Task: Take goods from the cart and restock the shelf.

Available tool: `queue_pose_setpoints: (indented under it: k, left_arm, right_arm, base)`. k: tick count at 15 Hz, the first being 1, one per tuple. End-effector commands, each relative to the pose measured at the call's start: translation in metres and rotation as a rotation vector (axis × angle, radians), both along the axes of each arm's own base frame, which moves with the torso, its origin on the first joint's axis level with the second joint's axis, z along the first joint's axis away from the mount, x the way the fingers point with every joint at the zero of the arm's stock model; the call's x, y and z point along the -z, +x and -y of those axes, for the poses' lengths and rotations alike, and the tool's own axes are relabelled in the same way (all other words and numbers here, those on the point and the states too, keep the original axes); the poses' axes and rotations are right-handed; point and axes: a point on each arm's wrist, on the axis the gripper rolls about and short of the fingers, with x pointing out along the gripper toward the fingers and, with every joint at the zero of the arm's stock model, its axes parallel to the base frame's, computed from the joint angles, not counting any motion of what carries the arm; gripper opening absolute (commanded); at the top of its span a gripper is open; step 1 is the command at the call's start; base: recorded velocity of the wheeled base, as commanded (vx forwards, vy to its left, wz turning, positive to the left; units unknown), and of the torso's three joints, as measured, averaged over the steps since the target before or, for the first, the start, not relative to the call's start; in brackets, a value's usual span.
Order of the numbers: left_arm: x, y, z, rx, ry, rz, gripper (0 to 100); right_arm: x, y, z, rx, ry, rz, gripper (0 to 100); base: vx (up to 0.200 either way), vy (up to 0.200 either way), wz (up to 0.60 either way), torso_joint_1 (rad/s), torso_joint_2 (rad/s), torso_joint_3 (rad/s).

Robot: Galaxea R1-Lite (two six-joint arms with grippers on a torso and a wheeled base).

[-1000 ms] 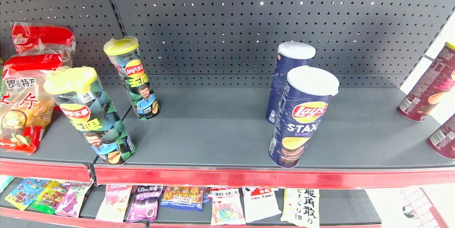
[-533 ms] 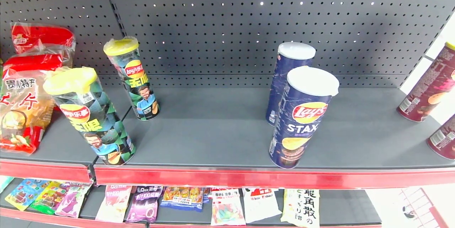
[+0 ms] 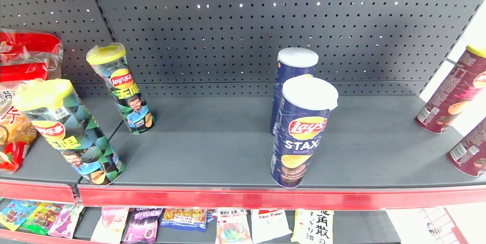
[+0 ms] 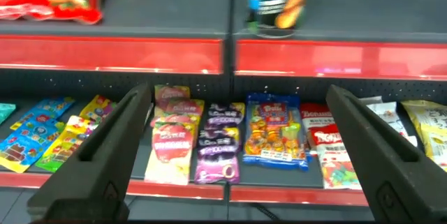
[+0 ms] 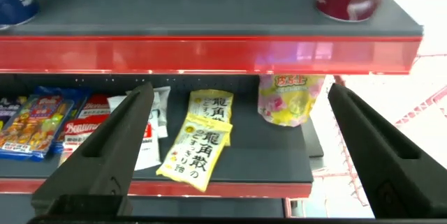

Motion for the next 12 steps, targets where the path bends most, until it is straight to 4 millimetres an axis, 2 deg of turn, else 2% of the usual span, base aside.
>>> queue_pose_setpoints:
  k: [1,12]
  left_arm:
    - [0.0001,0.0001,0.0000,0.000,-0.001,-0.003,100]
    - [0.0001,0.0001,0.0000,0.000,-0.002,-0.003,100]
  right_arm:
    - [-0.0001,0.0001,0.0000,-0.001,0.000,0.000,100]
    - [-0.0001,0.0001,0.0001,0.003,-0.002,0.000,100]
  base:
    - [0.000,0.000,0.00,0.000,0.00,0.000]
    - [0.000,0.000,0.00,0.000,0.00,0.000]
